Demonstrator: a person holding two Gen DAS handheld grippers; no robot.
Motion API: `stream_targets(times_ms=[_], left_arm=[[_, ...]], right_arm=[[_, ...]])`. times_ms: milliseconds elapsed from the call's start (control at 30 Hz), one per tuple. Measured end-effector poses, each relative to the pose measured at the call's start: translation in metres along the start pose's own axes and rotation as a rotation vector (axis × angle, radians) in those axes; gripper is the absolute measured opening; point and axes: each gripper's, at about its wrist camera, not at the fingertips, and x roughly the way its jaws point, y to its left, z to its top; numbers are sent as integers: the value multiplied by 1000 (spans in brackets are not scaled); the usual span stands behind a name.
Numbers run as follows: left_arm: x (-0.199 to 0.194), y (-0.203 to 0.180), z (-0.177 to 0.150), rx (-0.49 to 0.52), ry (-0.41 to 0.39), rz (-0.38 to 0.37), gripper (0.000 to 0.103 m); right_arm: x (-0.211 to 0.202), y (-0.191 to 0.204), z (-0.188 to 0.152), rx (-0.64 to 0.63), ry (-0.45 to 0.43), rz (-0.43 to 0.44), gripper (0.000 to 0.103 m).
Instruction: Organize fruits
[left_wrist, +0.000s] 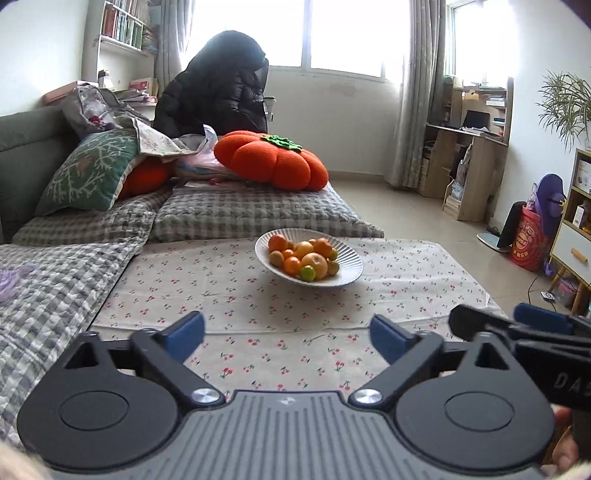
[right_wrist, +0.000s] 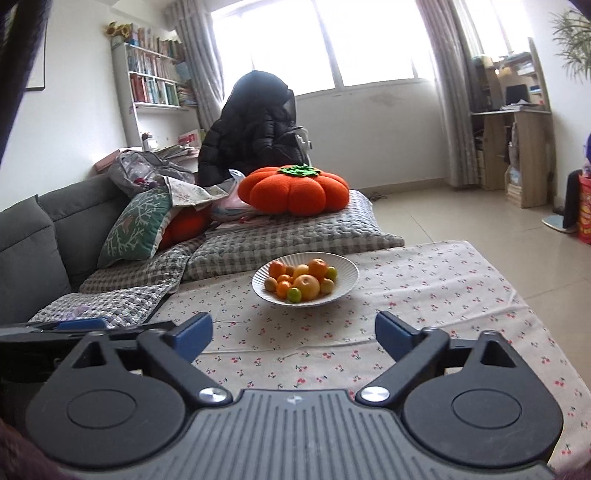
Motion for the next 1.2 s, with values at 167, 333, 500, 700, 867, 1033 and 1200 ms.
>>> stream_targets(times_ms=[167,333,500,700,867,1033,1200], left_arm=[[-5,6,0,-6,36,19,90],[-13,13,2,-9,56,45,90],[-19,18,5,-9,52,74,90],[-20,21,1,-12,68,75,90],[-23,22,0,-20,68,83,90],[-22,21,-1,-17,76,78,90],[-20,22,-1,-21,88,71,90]], right_arm=[[-4,10,2,-64,13,-20,103],[-12,15,9,-68,24,-15,103],[-14,17,6,-63,37,-22,103],[-12,19,3,-67,67,-47,103],[-14,24,0,-79,78,-52,103],[-14,27,-3,-83,91,-61,103],[-15,31,-3,-96,96,-72,103]])
